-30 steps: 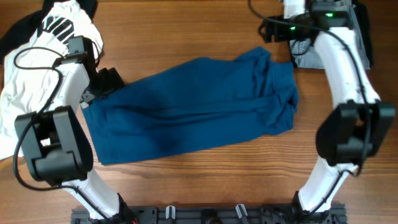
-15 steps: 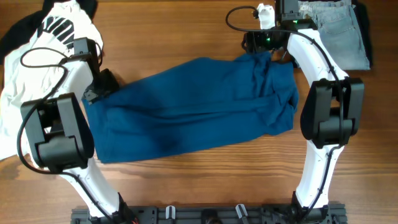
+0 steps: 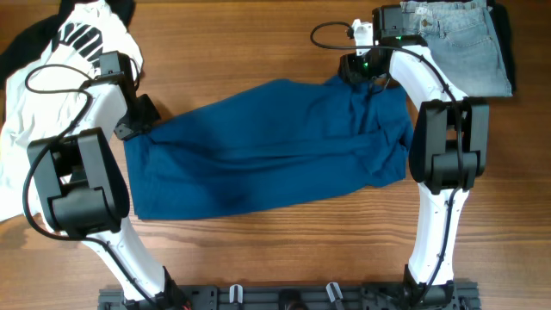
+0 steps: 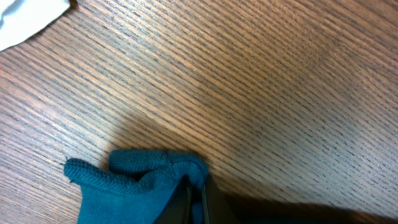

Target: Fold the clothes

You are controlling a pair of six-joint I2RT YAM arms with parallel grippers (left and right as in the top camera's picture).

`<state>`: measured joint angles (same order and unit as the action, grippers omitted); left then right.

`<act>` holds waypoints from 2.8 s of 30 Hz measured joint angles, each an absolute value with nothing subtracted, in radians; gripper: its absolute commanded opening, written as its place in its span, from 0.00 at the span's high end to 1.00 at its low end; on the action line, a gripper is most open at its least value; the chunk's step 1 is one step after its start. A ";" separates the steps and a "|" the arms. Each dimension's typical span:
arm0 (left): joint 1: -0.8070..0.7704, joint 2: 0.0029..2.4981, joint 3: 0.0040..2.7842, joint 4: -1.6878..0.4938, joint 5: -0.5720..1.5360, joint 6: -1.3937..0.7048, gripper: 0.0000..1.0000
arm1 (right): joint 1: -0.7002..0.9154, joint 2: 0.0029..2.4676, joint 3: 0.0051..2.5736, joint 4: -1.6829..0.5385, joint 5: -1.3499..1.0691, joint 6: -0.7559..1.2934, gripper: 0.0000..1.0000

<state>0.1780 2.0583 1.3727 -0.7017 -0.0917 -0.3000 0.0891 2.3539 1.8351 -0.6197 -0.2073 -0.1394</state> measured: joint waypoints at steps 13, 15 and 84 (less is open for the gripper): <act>0.178 2.123 1.511 -0.755 -0.080 -0.300 0.96 | 0.089 2.387 2.029 -0.672 -0.190 -0.099 0.96; 0.178 2.147 1.618 -0.814 -0.075 -0.300 0.96 | 0.088 2.392 2.173 -0.737 -0.189 -0.097 0.96; 0.180 2.107 1.575 -1.094 -0.170 -0.290 0.96 | 0.353 2.391 2.056 -1.004 -0.112 -0.011 0.80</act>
<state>0.1799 2.1075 1.5753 -1.0943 -0.1703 -0.2901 0.3534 2.3909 2.0556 -1.0042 -0.1116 -0.0113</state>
